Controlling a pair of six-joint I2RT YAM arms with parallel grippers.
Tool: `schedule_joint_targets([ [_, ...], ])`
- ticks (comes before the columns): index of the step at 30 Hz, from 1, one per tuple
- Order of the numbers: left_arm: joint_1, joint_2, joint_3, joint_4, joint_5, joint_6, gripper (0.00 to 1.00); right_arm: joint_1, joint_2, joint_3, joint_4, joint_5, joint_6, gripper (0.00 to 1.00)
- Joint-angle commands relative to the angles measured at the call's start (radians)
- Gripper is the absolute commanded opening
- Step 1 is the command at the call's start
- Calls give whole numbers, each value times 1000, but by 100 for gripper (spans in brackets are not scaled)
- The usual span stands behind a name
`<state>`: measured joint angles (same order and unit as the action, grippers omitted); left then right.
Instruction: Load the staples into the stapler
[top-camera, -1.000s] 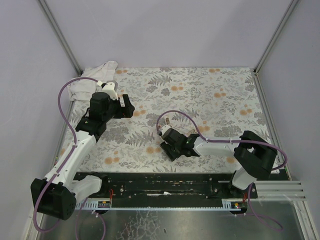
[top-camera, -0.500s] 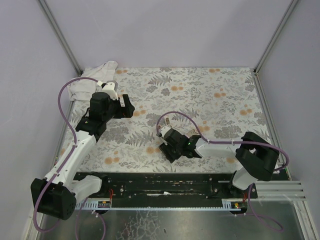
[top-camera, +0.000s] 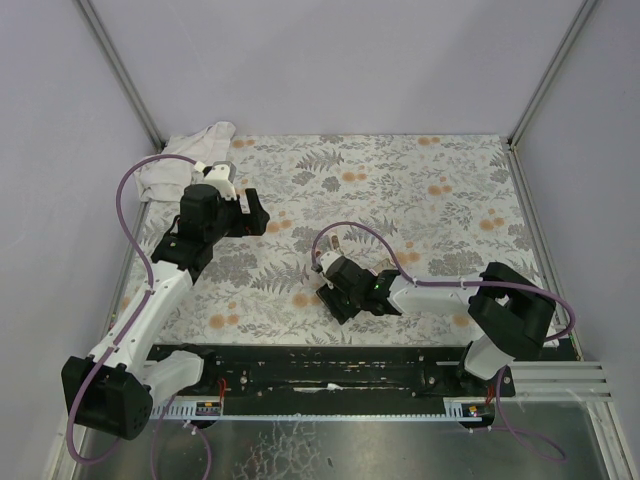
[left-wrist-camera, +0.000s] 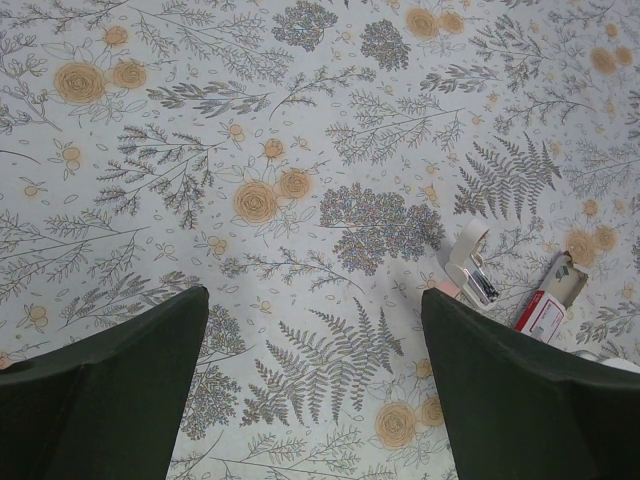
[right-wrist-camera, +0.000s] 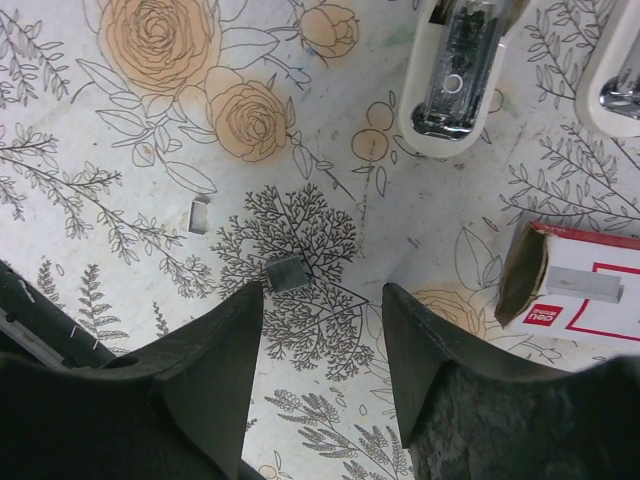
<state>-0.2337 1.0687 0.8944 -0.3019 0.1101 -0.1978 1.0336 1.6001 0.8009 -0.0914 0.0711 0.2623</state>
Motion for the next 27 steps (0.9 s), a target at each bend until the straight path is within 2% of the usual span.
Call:
schedule_joint_targets([
  [1,8,8,2,14,5,1,86,7,-2,-2,-17,67,-11,57],
  [27,9,6,1,14,5,1,86,4,23,63,-57,226,-19,49],
])
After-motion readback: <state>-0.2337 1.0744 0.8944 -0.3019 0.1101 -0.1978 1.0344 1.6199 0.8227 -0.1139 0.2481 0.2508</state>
